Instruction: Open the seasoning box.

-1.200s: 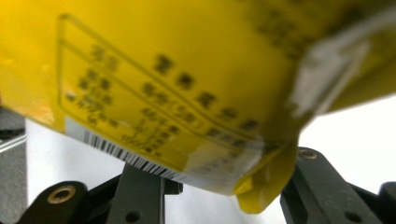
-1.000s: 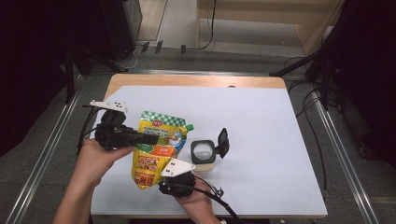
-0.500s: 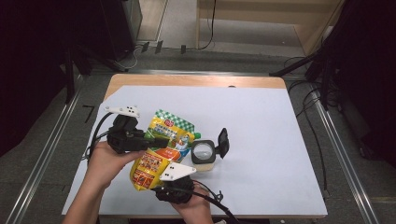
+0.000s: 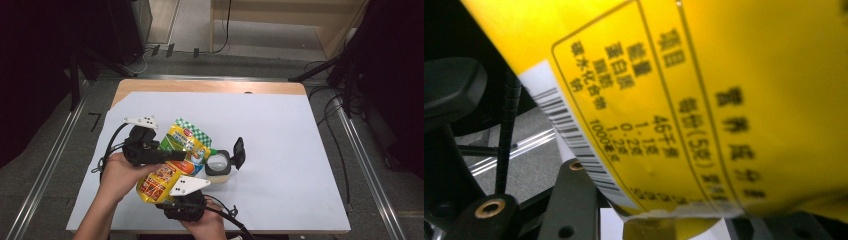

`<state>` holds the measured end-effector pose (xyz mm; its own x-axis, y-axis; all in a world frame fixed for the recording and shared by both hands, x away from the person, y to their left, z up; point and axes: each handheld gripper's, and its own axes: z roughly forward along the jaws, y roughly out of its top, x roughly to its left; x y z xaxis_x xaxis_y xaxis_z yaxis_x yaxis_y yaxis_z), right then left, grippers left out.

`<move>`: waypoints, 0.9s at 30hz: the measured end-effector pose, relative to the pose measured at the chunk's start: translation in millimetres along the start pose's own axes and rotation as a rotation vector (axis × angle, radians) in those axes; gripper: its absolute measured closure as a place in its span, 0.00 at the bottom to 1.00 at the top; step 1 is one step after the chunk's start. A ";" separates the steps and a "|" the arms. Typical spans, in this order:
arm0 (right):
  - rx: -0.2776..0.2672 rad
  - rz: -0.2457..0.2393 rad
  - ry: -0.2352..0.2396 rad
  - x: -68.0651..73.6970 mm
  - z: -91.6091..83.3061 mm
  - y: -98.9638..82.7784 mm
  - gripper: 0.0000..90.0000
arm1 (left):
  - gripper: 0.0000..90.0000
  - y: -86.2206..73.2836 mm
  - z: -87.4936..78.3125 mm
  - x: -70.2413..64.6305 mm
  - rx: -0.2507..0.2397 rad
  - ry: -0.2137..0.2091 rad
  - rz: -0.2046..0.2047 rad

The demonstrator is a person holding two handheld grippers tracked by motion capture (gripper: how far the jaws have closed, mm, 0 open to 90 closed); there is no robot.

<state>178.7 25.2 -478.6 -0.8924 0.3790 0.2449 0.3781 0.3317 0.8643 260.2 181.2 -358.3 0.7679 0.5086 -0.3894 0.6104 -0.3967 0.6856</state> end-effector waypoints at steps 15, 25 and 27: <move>0.001 0.001 -0.006 -1.3 -1.7 -0.5 0.71 | 0.85 0.0 15.3 -0.1 0.000 0.017 -0.028; 0.002 0.006 -0.001 -2.8 -3.0 -1.0 0.71 | 0.85 0.7 18.1 3.7 0.027 -0.008 -0.056; 0.006 0.010 0.003 -2.5 -2.9 -1.4 0.71 | 0.84 0.7 18.5 4.6 0.040 -0.012 -0.054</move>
<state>179.7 21.2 -479.1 -0.8894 0.3795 0.2548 0.3883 0.3333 0.8591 267.8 169.2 -371.0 0.7355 0.5212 -0.4329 0.6584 -0.3993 0.6380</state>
